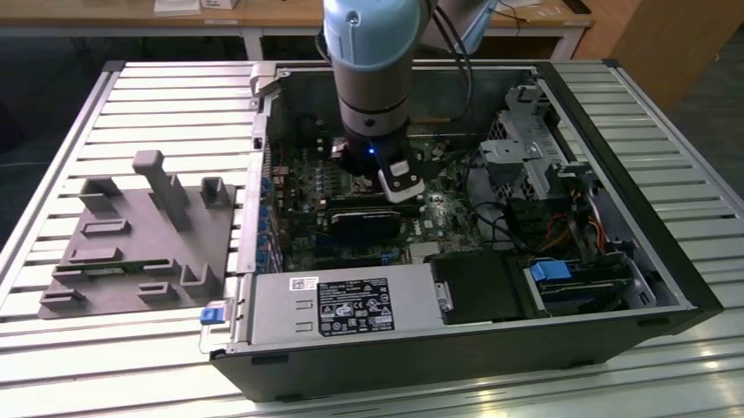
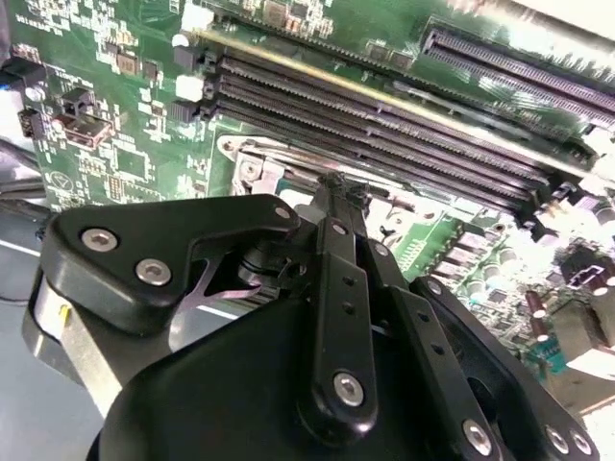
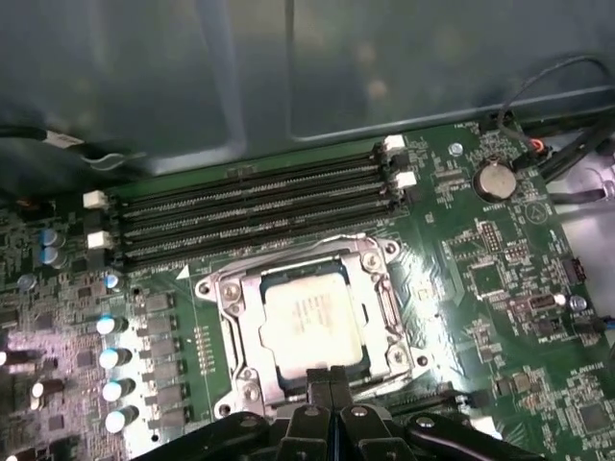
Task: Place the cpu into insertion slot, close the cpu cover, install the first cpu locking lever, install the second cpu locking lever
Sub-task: 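Install the second cpu locking lever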
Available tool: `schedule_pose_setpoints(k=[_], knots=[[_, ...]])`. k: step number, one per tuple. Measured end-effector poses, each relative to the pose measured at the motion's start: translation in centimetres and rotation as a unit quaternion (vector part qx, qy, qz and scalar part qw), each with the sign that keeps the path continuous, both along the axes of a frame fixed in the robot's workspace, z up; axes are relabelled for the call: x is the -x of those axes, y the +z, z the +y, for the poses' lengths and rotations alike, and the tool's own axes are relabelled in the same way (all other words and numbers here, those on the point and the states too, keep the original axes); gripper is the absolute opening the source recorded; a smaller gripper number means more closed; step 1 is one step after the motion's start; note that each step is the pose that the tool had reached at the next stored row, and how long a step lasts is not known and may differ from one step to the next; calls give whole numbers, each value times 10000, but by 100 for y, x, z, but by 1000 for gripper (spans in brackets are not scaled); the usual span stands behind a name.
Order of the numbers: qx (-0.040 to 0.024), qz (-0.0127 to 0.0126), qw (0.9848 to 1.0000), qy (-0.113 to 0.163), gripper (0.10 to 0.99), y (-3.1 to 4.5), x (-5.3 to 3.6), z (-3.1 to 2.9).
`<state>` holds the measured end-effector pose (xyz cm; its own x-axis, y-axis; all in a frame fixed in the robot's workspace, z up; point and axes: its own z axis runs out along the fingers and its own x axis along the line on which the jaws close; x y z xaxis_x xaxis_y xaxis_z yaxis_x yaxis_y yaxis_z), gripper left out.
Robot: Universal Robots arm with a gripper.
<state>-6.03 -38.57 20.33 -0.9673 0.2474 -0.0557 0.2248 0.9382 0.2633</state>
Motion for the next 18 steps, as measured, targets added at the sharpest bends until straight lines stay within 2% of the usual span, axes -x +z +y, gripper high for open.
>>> schedule_pose_setpoints(k=[4,7,12,18], knots=[[106,0,9999,0,102,1,-3,141],[186,0,9998,0,102,4,-7,200],[308,1,9995,0,102,36,-13,257],[318,1,9995,0,102,43,-13,267]])
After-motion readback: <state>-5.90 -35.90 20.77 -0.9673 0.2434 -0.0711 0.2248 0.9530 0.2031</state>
